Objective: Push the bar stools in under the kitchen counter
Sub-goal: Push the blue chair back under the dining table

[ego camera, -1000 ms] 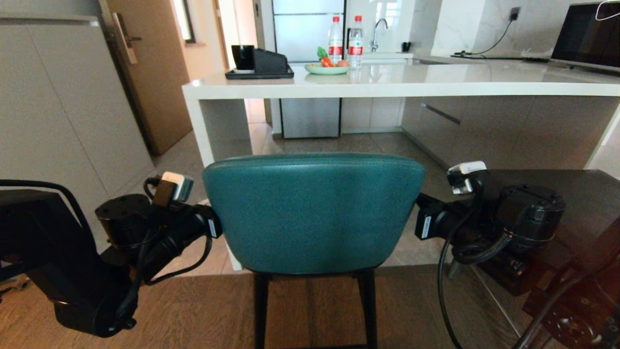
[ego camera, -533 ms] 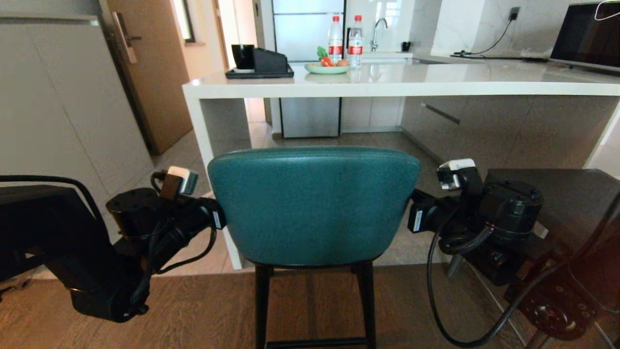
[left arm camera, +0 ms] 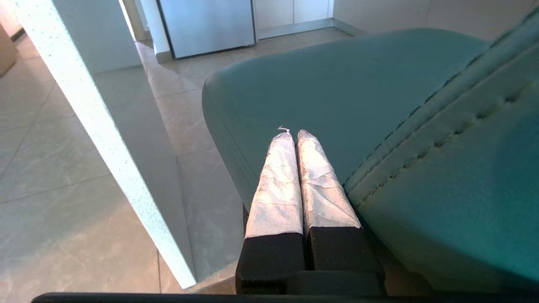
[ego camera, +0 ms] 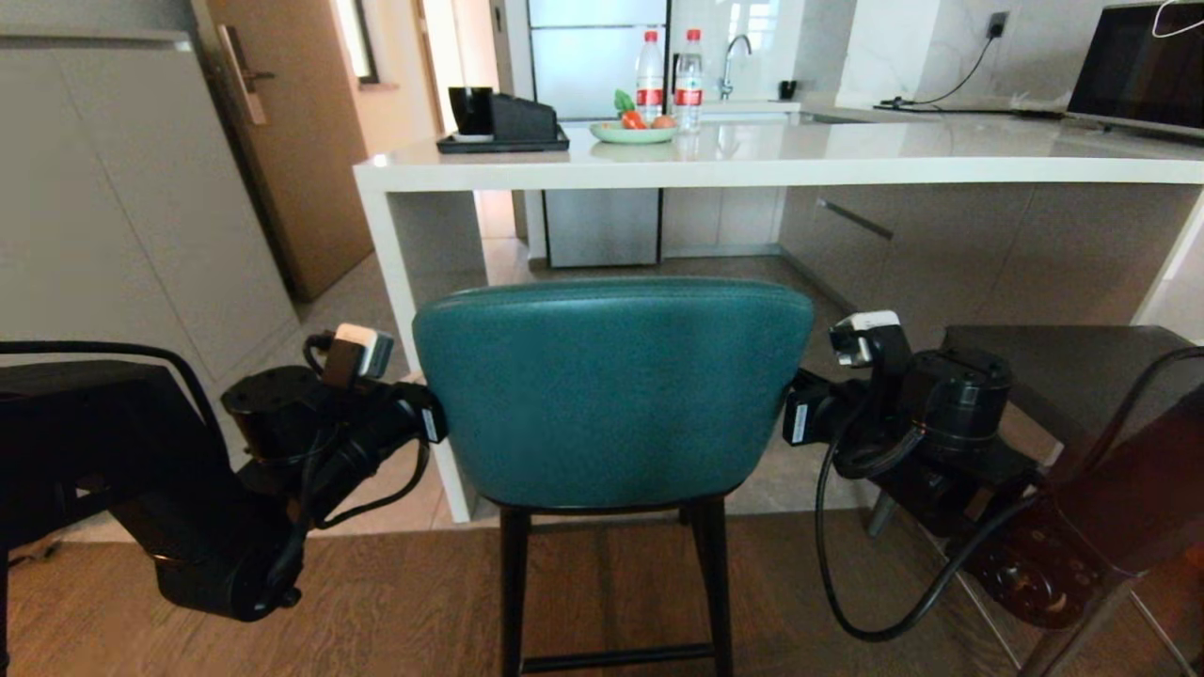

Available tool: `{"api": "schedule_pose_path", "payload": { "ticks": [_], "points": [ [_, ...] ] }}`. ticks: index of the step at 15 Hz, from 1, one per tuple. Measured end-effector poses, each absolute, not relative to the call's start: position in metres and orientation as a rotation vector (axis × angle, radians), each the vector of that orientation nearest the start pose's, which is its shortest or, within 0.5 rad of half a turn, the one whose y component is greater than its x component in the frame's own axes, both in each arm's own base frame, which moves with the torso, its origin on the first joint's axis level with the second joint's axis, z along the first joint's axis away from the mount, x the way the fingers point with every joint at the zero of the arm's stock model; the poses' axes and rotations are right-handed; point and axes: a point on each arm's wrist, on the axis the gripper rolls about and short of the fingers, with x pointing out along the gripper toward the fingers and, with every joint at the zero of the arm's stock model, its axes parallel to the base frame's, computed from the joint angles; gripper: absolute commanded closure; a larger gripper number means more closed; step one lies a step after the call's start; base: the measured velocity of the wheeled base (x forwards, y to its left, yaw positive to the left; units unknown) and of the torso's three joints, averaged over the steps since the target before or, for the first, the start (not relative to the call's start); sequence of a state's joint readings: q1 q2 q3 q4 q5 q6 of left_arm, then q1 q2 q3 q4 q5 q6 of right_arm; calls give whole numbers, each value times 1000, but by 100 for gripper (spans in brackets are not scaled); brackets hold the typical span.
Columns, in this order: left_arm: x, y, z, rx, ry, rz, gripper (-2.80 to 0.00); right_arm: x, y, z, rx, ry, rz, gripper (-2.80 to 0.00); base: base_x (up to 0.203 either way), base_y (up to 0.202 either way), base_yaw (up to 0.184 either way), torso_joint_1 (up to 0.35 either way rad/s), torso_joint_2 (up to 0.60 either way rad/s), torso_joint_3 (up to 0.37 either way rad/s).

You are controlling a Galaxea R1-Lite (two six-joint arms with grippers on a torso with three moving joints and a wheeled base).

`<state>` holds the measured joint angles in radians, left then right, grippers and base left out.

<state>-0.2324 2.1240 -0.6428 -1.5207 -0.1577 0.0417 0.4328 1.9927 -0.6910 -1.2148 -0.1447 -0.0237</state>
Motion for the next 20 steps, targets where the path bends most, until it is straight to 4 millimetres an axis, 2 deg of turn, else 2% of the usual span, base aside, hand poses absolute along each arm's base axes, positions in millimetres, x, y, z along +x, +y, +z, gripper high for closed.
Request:
{"api": "schedule_pose_path", "payload": {
  "ticks": [4, 7, 10, 15, 20],
  "points": [
    [334, -83, 92, 40, -35, -388, 0, 334, 149, 123, -65, 45, 282, 0, 0, 0, 0, 0, 0, 0],
    [333, -82, 90, 40, -29, -387, 0, 340, 152, 125, -82, 31, 282, 0, 0, 0, 0, 0, 0, 0],
    [336, -83, 91, 40, -35, -388, 0, 333, 149, 113, -86, 63, 285, 0, 0, 0, 0, 0, 0, 0],
    [354, -82, 100, 60, -56, -362, 0, 323, 123, 91, -86, 83, 248, 0, 0, 0, 0, 0, 0, 0],
    [368, -83, 104, 68, -56, -351, 0, 326, 120, 83, -90, 98, 228, 0, 0, 0, 0, 0, 0, 0]
  ]
}}
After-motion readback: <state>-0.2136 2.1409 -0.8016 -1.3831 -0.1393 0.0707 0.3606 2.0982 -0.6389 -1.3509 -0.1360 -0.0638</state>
